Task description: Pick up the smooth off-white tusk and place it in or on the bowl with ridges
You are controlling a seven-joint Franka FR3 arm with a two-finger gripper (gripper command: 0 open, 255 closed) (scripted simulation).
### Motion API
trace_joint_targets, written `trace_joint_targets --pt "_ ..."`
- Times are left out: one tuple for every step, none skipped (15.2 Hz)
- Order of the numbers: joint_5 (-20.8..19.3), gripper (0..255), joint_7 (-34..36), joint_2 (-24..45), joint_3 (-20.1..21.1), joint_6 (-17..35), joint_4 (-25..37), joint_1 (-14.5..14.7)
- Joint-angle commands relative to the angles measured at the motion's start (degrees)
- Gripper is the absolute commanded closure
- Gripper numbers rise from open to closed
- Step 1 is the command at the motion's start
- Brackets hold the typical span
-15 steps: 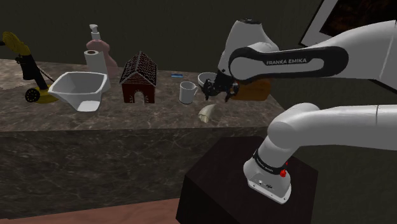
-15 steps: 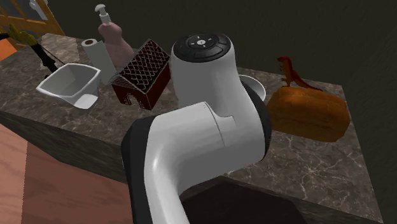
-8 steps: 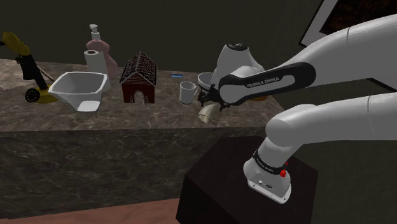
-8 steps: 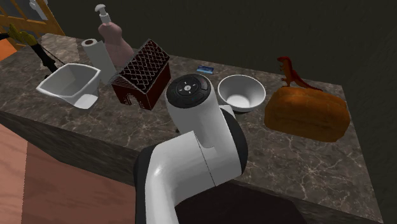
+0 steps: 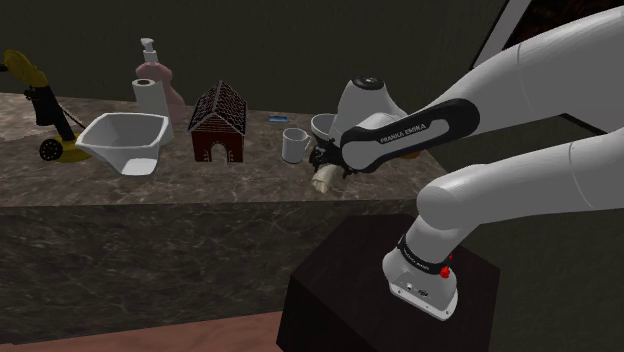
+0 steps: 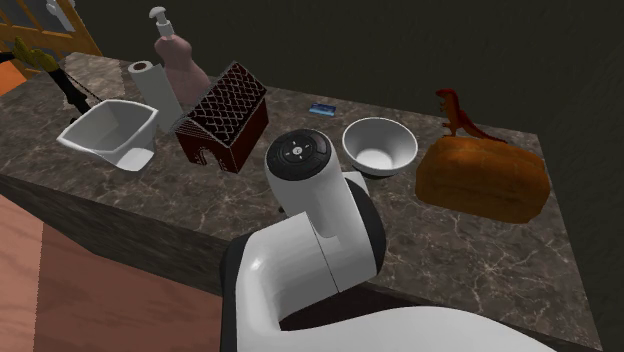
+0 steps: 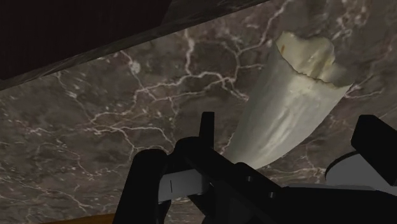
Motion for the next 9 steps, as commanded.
trace_joint_targets --pt "0.00 0 0.02 0.08 0.04 0.10 -0.02 -0.02" --pt "0.00 0 0.02 0.08 0.04 0.10 -0.02 -0.02" --pt "0.00 0 0.02 0.08 0.04 0.10 -0.02 -0.02" --pt "0.00 0 0.02 0.06 0.03 0.09 -0.02 -0.01" --pt "0.00 255 0.02 0.06 0.03 0.09 -0.02 -0.01" --pt "0.00 255 0.02 0.06 0.03 0.09 -0.02 -0.01" --pt "0.00 255 0.02 0.06 0.03 0.09 -0.02 -0.01" --pt "0.00 255 0.02 0.06 0.03 0.09 -0.02 -0.01" --pt "0.00 255 0.02 0.06 0.03 0.09 -0.02 -0.01"
